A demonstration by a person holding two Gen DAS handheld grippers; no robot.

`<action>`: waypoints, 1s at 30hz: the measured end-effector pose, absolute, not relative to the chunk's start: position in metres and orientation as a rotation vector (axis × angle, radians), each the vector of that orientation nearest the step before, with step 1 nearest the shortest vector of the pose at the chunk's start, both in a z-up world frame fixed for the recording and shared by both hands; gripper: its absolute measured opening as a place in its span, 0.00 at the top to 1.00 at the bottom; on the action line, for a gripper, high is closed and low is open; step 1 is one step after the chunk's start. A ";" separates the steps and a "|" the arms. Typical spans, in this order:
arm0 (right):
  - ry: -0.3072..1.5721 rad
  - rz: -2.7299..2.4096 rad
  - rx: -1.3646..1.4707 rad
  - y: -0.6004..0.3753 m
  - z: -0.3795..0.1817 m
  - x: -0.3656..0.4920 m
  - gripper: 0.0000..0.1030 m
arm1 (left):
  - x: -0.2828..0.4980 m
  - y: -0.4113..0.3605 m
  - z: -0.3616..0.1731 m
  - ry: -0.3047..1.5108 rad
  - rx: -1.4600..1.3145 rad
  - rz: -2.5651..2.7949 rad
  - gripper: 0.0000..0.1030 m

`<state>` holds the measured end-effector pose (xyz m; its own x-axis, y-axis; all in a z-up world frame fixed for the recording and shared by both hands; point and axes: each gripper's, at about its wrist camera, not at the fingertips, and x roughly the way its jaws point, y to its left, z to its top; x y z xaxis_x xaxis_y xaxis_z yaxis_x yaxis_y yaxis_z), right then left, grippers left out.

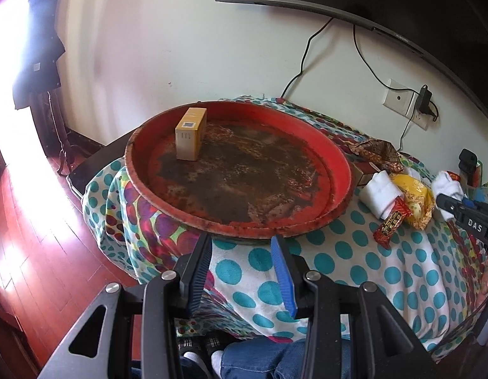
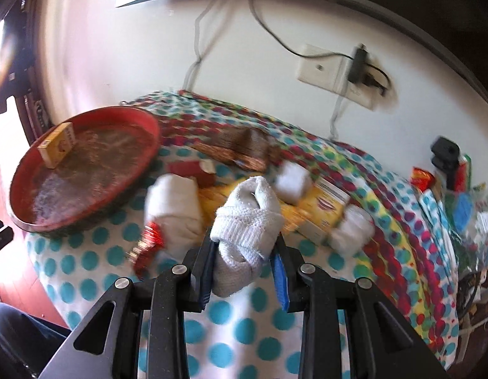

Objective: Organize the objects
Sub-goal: 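Grasp the rolled white sock with the right gripper and lift it, then carry the white sock over the red tray and open the right gripper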

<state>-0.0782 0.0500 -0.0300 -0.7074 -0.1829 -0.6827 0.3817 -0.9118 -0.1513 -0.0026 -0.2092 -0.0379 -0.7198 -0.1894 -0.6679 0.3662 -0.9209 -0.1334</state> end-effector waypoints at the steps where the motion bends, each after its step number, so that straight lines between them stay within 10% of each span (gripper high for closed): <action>1: 0.418 -2.608 0.993 0.043 -0.028 -0.077 0.71 | -0.002 -0.210 -0.037 0.372 0.980 -2.635 0.61; 30: 0.622 -2.395 0.850 -0.143 -0.018 -0.068 0.71 | 0.039 -0.248 -0.034 0.499 0.904 -2.547 0.61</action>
